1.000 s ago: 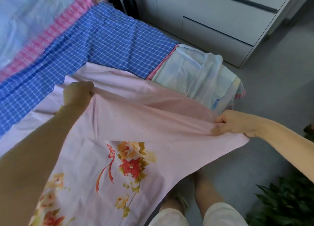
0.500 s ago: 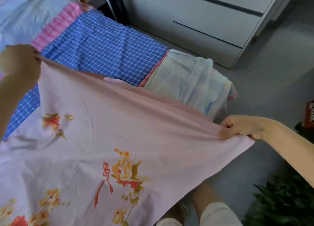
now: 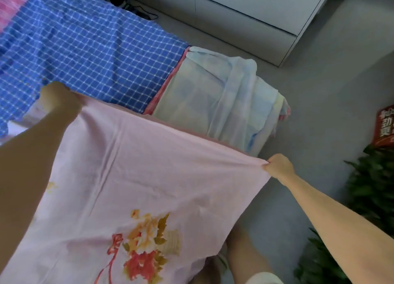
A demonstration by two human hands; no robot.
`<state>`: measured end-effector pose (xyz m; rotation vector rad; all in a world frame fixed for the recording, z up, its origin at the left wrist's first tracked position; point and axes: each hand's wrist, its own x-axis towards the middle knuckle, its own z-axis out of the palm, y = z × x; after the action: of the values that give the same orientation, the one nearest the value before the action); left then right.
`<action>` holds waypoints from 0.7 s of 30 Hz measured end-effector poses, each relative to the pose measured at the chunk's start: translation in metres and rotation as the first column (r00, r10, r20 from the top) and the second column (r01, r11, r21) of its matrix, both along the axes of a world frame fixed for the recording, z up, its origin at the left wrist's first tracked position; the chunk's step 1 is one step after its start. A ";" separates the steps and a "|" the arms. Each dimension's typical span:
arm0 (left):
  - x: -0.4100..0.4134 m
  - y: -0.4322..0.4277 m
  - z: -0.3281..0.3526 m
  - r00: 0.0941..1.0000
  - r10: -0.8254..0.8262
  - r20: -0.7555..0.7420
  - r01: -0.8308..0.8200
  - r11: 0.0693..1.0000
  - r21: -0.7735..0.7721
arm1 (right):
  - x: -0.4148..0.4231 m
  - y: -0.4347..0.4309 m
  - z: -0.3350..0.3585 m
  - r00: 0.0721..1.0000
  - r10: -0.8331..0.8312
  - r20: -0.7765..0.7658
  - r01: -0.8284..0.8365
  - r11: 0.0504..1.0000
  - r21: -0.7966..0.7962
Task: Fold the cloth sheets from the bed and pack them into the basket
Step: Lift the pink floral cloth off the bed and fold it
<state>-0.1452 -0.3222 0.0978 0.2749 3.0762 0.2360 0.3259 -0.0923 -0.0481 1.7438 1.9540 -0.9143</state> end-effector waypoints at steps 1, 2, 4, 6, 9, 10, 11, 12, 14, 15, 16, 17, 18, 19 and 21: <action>0.001 0.007 -0.013 0.999 -0.042 0.022 0.043 0.996 -0.074 | -0.003 0.006 -0.012 0.999 0.009 0.037 -0.009 1.000 -0.001; 0.000 0.012 -0.027 0.996 -0.083 0.039 0.087 0.991 -0.104 | -0.004 0.009 -0.021 0.998 0.011 0.063 -0.010 1.000 -0.008; -0.008 0.025 -0.053 0.991 -0.119 0.067 0.129 0.977 -0.171 | -0.010 0.018 -0.038 0.993 0.034 0.115 -0.031 0.999 -0.030; -0.009 0.029 -0.069 0.989 -0.114 0.096 0.131 0.970 -0.205 | -0.015 0.020 -0.048 0.985 0.087 0.151 -0.082 0.996 -0.037; -0.021 0.039 -0.090 0.986 -0.059 0.157 0.098 0.963 -0.253 | -0.024 0.030 -0.068 0.964 0.138 0.226 -0.131 0.990 -0.046; -0.026 0.041 -0.094 0.984 -0.034 0.177 0.079 0.964 -0.256 | -0.025 0.032 -0.073 0.958 0.147 0.246 -0.139 0.989 -0.051; -0.031 0.043 -0.098 0.982 -0.005 0.191 0.053 0.967 -0.250 | -0.026 0.033 -0.076 0.949 0.164 0.269 -0.155 0.986 -0.054; -0.037 0.045 -0.099 0.979 0.025 0.204 0.027 0.968 -0.248 | -0.029 0.034 -0.081 0.941 0.183 0.285 -0.174 0.983 -0.055; -0.046 0.051 -0.103 0.979 0.042 0.201 -0.001 0.980 -0.201 | -0.034 0.035 -0.087 0.924 0.220 0.313 -0.218 0.975 -0.043; -0.047 0.054 -0.104 0.980 0.034 0.196 0.001 0.985 -0.174 | -0.037 0.033 -0.087 0.915 0.230 0.331 -0.229 0.972 -0.044; -0.048 0.058 -0.106 0.983 0.010 0.181 0.019 0.987 -0.158 | -0.040 0.031 -0.086 0.904 0.247 0.350 -0.249 0.968 -0.040; -0.051 0.061 -0.110 0.988 -0.017 0.155 0.041 0.988 -0.147 | -0.045 0.031 -0.086 0.886 0.266 0.381 -0.271 0.962 -0.042; -0.053 0.063 -0.114 0.991 -0.047 0.124 0.066 0.986 -0.155 | -0.047 0.030 -0.088 0.863 0.287 0.415 -0.295 0.954 -0.047; -0.057 0.066 -0.117 0.992 -0.075 0.106 0.093 0.980 -0.178 | -0.051 0.030 -0.088 0.827 0.321 0.461 -0.326 0.943 -0.071; -0.060 0.068 -0.123 0.981 -0.169 0.094 0.186 0.958 -0.218 | -0.060 0.029 -0.080 0.722 0.430 0.542 -0.448 0.888 -0.108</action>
<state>-0.2051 -0.2538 -0.0249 0.5148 2.9440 -0.1078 0.2655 -0.0631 -0.1277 1.2585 1.8438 -0.1708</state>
